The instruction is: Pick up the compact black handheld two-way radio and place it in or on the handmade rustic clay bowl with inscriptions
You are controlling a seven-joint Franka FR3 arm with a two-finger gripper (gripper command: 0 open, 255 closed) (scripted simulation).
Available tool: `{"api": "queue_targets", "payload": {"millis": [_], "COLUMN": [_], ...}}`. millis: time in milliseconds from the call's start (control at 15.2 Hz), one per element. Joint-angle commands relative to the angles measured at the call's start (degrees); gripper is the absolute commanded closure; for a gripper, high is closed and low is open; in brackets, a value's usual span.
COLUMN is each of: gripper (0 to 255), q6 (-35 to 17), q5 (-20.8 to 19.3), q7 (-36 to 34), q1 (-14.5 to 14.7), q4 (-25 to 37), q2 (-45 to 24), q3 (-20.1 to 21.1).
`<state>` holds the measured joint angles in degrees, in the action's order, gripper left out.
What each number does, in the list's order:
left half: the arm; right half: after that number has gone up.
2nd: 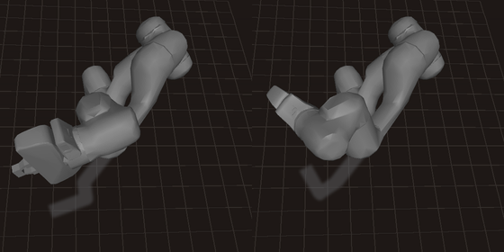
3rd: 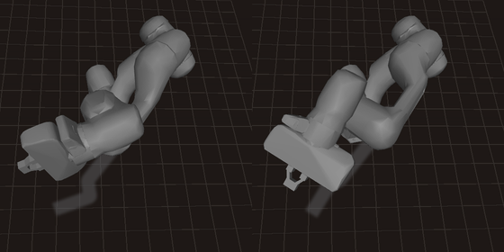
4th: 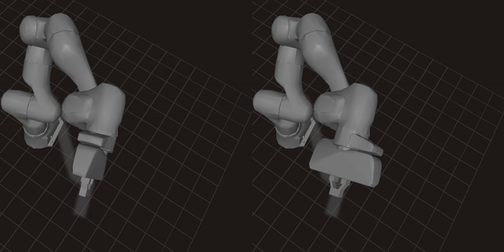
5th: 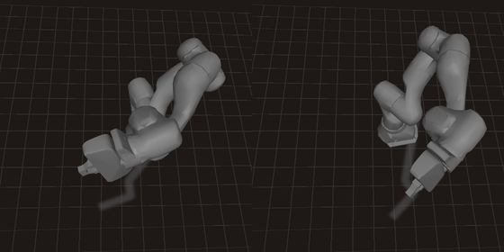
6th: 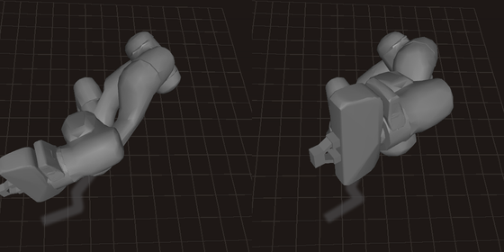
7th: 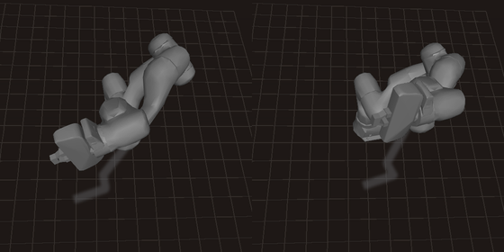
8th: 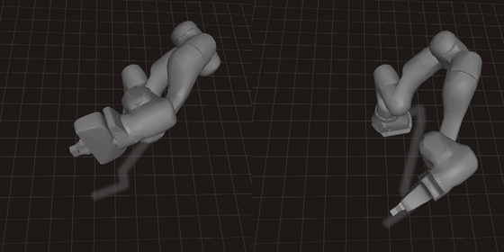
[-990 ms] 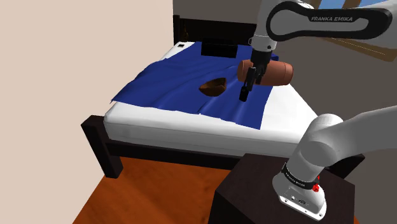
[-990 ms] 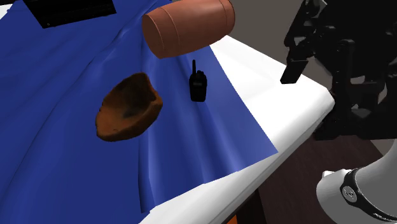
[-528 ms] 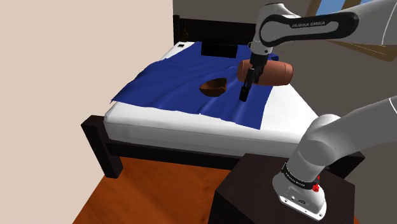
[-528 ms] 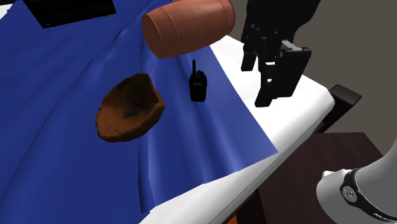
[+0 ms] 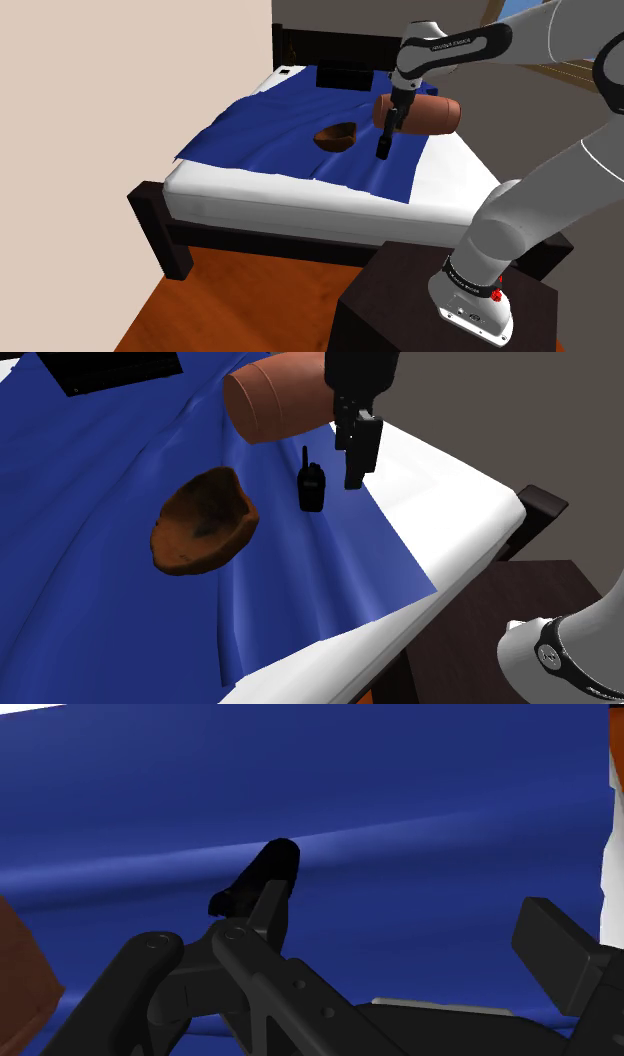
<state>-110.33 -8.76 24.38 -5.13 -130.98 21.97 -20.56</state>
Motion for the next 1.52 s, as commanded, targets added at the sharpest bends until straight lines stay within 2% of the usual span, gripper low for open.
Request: {"api": "queue_targets", "payload": {"millis": [0, 330, 858, 1386, 1452], "gripper": [0, 0, 0, 0, 255], "q6": [-2.29, -6.33, -12.21, -12.2, -12.2], "q5": [0.52, 4.35, 5.37, 5.37, 5.37], "q7": [3.08, 10.82, 11.65, 11.65, 11.65], "q1": [-0.23, -0.52, -0.64, -0.64, -0.64], "q4": [1.74, 8.15, 4.47, 4.47, 4.47], "q2": [-3.66, -13.9, -16.32, -16.31, -16.31], "q3": [-2.29, -7.03, -7.48, -7.47, -7.47]}}
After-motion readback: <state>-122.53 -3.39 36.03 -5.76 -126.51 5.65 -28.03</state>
